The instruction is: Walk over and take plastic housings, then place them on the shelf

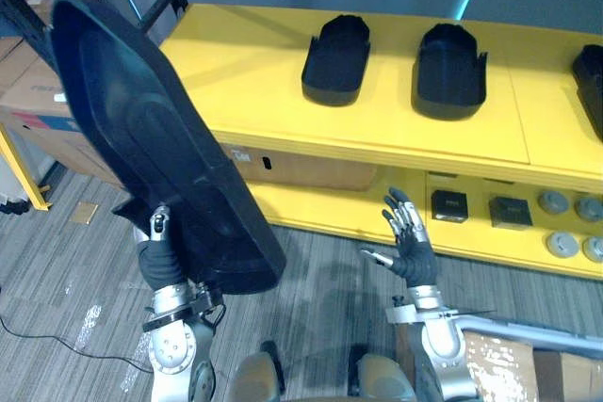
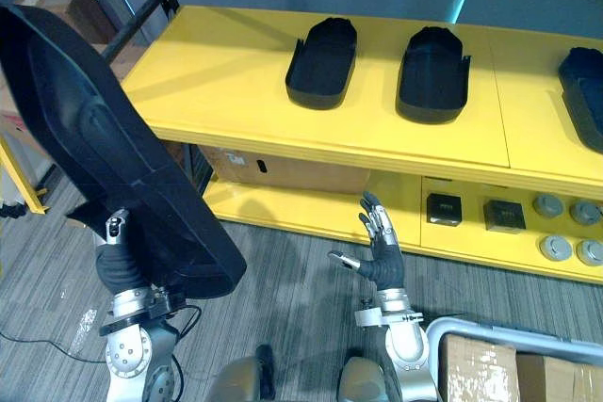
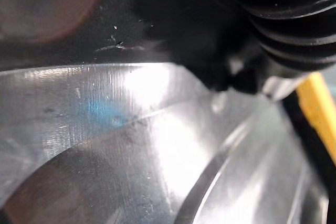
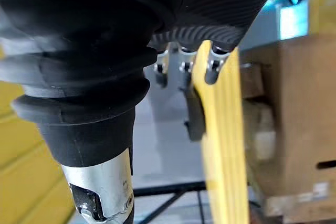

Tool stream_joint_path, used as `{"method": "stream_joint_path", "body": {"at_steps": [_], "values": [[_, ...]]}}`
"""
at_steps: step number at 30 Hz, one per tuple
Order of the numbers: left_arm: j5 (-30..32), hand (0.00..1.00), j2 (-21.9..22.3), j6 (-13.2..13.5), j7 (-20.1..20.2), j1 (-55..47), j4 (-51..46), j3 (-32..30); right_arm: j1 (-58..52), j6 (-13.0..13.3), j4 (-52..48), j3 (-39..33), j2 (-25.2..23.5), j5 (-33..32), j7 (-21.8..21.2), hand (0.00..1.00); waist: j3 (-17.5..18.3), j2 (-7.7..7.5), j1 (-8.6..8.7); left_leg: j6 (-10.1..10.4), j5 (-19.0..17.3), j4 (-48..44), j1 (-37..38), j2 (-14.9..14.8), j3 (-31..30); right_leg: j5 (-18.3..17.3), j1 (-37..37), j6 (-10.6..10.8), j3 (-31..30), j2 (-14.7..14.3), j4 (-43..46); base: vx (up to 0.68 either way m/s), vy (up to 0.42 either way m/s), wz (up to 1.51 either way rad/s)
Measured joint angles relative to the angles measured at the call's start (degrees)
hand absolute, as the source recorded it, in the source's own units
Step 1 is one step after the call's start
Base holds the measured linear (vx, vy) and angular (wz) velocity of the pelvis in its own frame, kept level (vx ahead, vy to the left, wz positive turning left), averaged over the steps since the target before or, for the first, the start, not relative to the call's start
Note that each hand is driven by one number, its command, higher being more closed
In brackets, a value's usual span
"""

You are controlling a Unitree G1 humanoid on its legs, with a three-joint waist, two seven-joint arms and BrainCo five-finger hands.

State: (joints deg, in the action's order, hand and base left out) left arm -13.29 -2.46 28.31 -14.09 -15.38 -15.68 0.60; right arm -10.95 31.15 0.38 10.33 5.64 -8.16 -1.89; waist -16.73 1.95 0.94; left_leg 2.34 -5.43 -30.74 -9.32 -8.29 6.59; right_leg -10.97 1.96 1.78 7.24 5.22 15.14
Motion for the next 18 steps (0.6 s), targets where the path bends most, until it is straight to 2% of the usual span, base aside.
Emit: {"method": "stream_joint_path", "body": {"at_steps": [1, 3, 5, 7, 8, 9, 10, 11, 12, 13, 15, 16, 17, 18], "values": [[0.8, 1.0, 1.1, -0.1, -0.1, -0.2, 0.0, 0.1, -0.3, 0.0, 0.0, -0.3, 0.7, -1.0, -1.0, 0.0, 0.1, 0.23, -0.05, 0.5, -1.7, 1.9, 0.4, -0.2, -0.1, -0.1, 0.9, -0.1, -0.5, 0.3, 0.1, 0.21, 0.033, -0.22], [1.6, 1.0, 0.9, -0.1, -0.2, -0.1, 0.0, 0.1, -0.2, 0.0, -0.1, -1.2, 0.6, -2.5, -1.9, 0.0, 0.0, -0.04, 0.2, 0.4, -1.8, 7.4, 0.6, -0.1, -0.2, -0.5, 1.6, -0.7, -1.4, 2.0, 0.3, 0.22, 0.084, -0.2], [2.3, 1.0, 1.0, -0.1, -0.4, -0.4, -0.1, 0.0, -0.2, 0.0, -0.4, -1.2, 0.6, -3.1, -2.2, 0.0, -0.4, -0.67, 0.62, 1.7, -1.0, 11.5, 0.3, -1.4, -1.0, -0.9, 3.3, -0.4, -1.7, 4.2, 0.6, 0.2, 0.154, -0.06], [2.5, 1.0, 1.0, 0.0, -0.3, -0.7, -0.4, -0.2, 0.1, 0.0, -0.5, -1.2, 0.6, -3.2, -2.8, 0.0, -0.6, -1.23, 0.81, 2.9, -0.2, 13.6, 0.3, -3.8, -1.4, -3.0, 5.7, 1.4, -1.7, 6.7, 1.8, 0.2, 0.238, -0.07], [2.8, 1.0, 0.9, 0.0, -0.3, -0.8, -0.4, -0.7, 0.4, 0.0, -0.5, -1.2, 0.9, -3.2, -2.8, 0.0, -0.5, -1.06, 0.85, 3.2, 0.4, 14.7, 0.4, -4.8, -1.7, -4.9, 6.4, 3.7, -2.2, 8.3, 3.2, 0.19, 0.374, -0.3], [3.8, 1.0, 1.0, 0.0, -0.3, -0.8, -0.4, -1.2, 1.2, 0.0, -0.1, -1.2, 1.6, -3.2, -2.6, 0.0, 0.1, -0.06, 0.48, 3.2, 1.7, 15.5, 0.5, -5.0, -3.2, -6.6, 6.3, 6.4, -3.3, 9.8, 4.3, 0.18, 0.434, -0.4], [4.7, 1.0, 1.1, 0.0, -0.3, -0.9, -0.4, -1.6, 1.6, 0.1, 0.3, -1.2, 2.0, -3.3, -2.4, 0.0, 0.6, 0.83, 0.28, 2.9, 2.6, 15.8, 0.7, -5.0, -4.0, -7.1, 6.2, 7.3, -4.3, 10.2, 4.5, 0.18, 0.554, -0.65], [5.4, 1.0, 0.7, 0.0, 0.1, -1.1, -0.4, -2.3, 2.4, 0.2, 1.8, -1.2, 2.4, -3.5, -1.7, 0.0, 1.6, 2.21, -0.12, 8.0, 2.3, 15.7, 2.1, -4.7, -5.0, -7.8, 6.2, 9.6, -6.1, 10.9, 4.4, 0.18, 0.6, -0.59], [5.4, 1.0, -0.5, -0.6, 0.7, -0.1, 0.2, -3.4, 3.2, 0.2, 4.1, -1.2, 1.0, -3.4, -0.7, 0.0, 1.3, 0.05, 0.03, 9.5, 0.8, 12.7, 2.2, -2.1, -3.9, -7.1, 7.1, 11.0, -7.4, 14.0, 4.1, 0.17, 0.691, -0.67], [6.3, 1.0, -1.7, -2.7, 0.9, 0.8, 0.6, -4.4, 2.8, 0.2, 5.3, -0.9, -0.9, -2.7, 1.0, 0.0, 1.6, -1.87, -0.1, 7.9, -1.8, 10.2, 2.0, -0.5, -2.0, -2.2, 6.7, 10.6, -7.5, 16.1, 3.0, 0.11, 0.534, -0.44], [7.0, 1.0, -2.3, -4.1, 1.1, 0.8, 0.6, -5.9, 2.4, 0.2, 5.0, -0.4, -2.5, -2.3, 2.0, 0.0, 2.0, -2.58, -0.34, 6.5, -2.8, 10.1, 2.2, -1.0, 0.1, 4.2, 5.3, 9.5, -6.7, 16.1, 1.4, 0.08, 0.507, -0.52], [7.7, 1.0, -2.9, -5.1, 1.2, 0.8, 0.6, -7.2, 2.2, 1.5, 4.6, -0.1, -3.6, -2.3, 2.0, 0.0, 2.4, -3.11, -0.36, 5.6, -3.3, 10.9, 2.4, -1.4, 2.1, 9.4, 3.5, 8.2, -4.0, 15.9, 0.4, 0.1, 0.474, -0.58], [7.8, 1.0, -2.9, -5.5, 1.0, 0.8, 0.6, -7.7, 2.2, 1.9, 4.4, -0.1, -3.9, -2.0, 2.1, 0.0, 2.5, -3.26, -0.35, 5.3, -3.4, 11.4, 2.6, -1.7, 2.6, 9.1, 2.8, 8.5, -3.2, 15.4, 0.2, 0.08, 0.311, -0.47], [8.3, 1.0, -3.4, -6.4, 0.7, 0.8, 0.6, -8.1, 1.9, 2.2, 3.6, -0.1, -4.2, -1.5, 2.6, 0.0, 2.8, -3.64, -0.06, 4.8, -3.1, 12.6, 3.4, -2.1, 3.1, 7.9, 2.8, 9.7, -2.6, 13.6, -0.3, 0.06, 0.132, -0.28]]}}
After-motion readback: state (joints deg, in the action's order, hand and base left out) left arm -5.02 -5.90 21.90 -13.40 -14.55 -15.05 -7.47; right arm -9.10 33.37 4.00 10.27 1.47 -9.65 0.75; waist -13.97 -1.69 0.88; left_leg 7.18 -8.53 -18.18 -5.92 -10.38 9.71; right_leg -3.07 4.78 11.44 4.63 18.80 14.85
